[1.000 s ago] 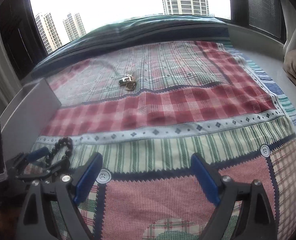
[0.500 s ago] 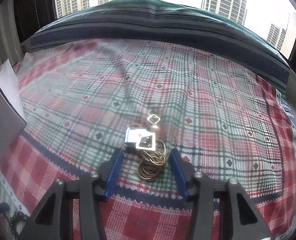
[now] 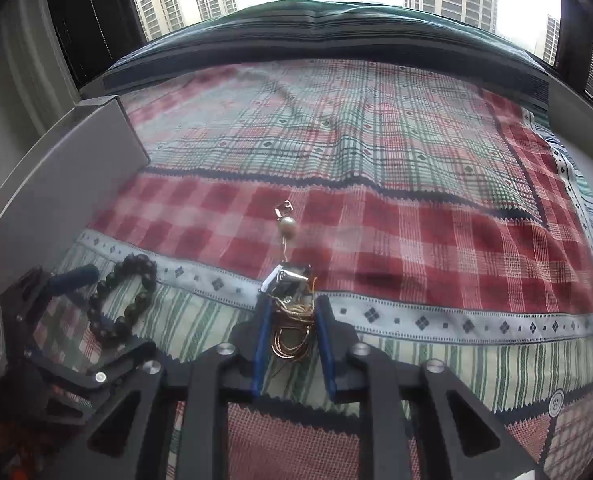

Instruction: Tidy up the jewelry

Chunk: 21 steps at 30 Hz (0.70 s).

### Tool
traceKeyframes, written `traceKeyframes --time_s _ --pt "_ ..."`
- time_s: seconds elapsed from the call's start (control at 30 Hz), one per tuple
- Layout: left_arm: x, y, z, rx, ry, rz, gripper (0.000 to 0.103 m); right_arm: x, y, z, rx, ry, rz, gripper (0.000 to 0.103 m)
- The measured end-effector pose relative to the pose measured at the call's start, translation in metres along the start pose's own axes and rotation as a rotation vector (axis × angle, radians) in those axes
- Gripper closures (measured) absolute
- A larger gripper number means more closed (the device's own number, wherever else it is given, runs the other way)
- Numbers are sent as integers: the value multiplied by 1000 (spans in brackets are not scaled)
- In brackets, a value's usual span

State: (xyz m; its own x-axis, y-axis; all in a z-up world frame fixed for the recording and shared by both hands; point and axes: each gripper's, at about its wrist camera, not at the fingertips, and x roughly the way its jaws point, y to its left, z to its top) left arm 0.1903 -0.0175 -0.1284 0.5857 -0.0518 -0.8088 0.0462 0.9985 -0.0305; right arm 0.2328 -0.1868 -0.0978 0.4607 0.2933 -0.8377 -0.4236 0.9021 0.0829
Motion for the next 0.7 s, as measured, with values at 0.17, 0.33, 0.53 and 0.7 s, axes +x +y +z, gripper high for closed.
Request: traceKeyframes --time_s 0.17,0.33,0.53,0.7 --pt "2 -4 0 6 3 3 1 -48 3 -82 122 -14 -50 78" --pt "3 -5 0 7 4 2 1 -69 2 -119 209 -110 -158 30" --pt "3 -5 1 9 4 3 0 -85 11 -118 156 -199 -194 30" --pt "3 -5 0 9 4 4 0 -81 19 -119 121 -198 -223 30"
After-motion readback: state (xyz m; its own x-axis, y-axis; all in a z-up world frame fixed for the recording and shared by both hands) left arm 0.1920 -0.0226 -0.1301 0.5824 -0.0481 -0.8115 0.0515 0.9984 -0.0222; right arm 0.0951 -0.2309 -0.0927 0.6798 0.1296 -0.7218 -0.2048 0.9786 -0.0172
